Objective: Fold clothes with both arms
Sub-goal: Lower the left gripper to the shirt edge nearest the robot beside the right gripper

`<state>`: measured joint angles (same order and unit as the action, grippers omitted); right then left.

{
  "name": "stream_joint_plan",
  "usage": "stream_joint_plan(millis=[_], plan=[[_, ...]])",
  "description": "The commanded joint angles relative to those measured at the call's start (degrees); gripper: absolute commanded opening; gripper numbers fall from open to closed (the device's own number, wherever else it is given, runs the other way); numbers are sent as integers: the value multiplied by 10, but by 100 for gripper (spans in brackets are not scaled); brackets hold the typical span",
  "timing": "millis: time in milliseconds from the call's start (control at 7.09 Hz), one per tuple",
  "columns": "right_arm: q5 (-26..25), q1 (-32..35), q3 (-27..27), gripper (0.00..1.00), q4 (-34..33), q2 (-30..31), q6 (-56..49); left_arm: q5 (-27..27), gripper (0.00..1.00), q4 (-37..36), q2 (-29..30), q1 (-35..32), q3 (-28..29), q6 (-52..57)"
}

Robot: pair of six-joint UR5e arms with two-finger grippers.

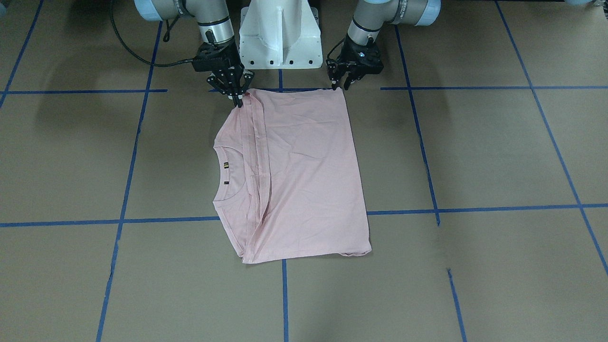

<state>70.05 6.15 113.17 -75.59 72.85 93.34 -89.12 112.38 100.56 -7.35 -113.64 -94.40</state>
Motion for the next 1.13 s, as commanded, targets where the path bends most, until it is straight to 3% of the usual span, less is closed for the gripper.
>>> stream_joint_plan(millis=[0, 141, 282, 564, 987], plan=[[0, 0, 0, 0, 0, -1, 0, 0, 46, -1, 1, 0, 4, 0], [0, 0, 0, 0, 0, -1, 0, 0, 45, 0, 2, 0, 4, 0], [0, 0, 0, 0, 0, -1, 0, 0, 36, -1, 4, 1, 4, 0], [0, 0, 0, 0, 0, -1, 0, 0, 2, -1, 4, 1, 4, 0], [-1, 0, 1, 0, -1, -1, 0, 0, 0, -1, 4, -6, -5, 5]])
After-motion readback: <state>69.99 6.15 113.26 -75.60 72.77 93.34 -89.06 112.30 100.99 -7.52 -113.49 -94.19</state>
